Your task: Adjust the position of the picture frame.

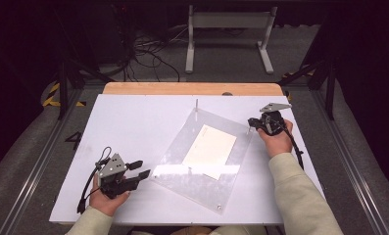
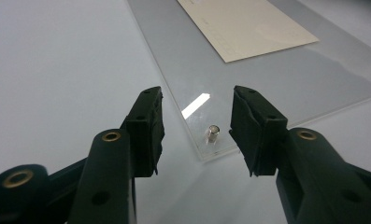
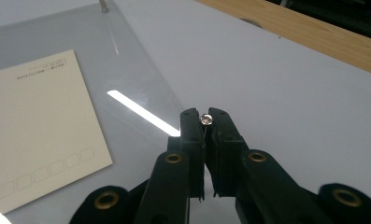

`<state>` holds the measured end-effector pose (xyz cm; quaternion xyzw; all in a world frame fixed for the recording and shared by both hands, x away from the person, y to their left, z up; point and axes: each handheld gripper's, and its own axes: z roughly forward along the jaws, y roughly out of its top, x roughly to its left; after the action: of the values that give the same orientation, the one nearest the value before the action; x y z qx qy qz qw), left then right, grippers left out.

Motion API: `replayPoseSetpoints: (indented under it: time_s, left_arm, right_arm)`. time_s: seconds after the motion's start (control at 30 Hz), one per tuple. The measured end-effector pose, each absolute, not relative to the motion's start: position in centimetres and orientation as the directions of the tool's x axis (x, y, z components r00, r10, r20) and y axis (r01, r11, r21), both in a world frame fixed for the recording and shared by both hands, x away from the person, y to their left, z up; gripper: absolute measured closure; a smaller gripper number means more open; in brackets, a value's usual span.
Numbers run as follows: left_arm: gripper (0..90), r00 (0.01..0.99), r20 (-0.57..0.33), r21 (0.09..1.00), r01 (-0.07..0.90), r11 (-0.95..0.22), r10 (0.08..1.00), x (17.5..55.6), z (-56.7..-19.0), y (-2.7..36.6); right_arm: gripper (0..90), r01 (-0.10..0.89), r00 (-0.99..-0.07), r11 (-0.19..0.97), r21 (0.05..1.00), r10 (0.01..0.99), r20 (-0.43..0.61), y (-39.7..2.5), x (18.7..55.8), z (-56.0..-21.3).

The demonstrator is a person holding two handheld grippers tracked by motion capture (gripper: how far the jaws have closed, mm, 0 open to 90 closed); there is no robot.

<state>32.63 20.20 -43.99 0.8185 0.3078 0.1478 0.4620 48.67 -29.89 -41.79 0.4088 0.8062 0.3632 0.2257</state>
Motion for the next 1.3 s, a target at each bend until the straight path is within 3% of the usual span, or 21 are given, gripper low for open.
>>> replayPoseSetpoints:
  time_s: [0.37,0.67,0.77,1.0,1.3]
  left_arm:
    - [57.6,0.795,-0.037,0.830,0.362,-0.425,0.606,32.6,-44.1,18.9]
    - [69.8,0.782,-0.031,0.728,0.445,-0.522,0.623,33.9,-45.9,15.8]
    - [82.6,0.783,-0.045,0.724,0.454,-0.520,0.621,34.4,-45.9,15.7]
    - [83.9,0.790,-0.018,0.700,0.448,-0.557,0.613,35.1,-45.6,15.3]
    - [84.0,0.723,0.034,0.686,0.485,-0.542,0.690,39.2,-45.3,15.3]
  right_arm:
    - [84.7,0.529,-0.590,0.432,0.731,0.806,-0.049,-32.7,43.2,-41.0]
    - [84.6,0.525,-0.586,0.406,0.748,0.810,-0.029,-34.1,40.9,-41.4]
    - [84.6,0.529,-0.582,0.395,0.751,0.813,-0.017,-34.2,40.9,-41.4]
    - [84.7,0.524,-0.577,0.405,0.750,0.816,-0.037,-34.0,40.3,-41.4]
    - [84.5,0.501,-0.593,0.385,0.775,0.805,-0.016,-34.4,37.2,-41.9]
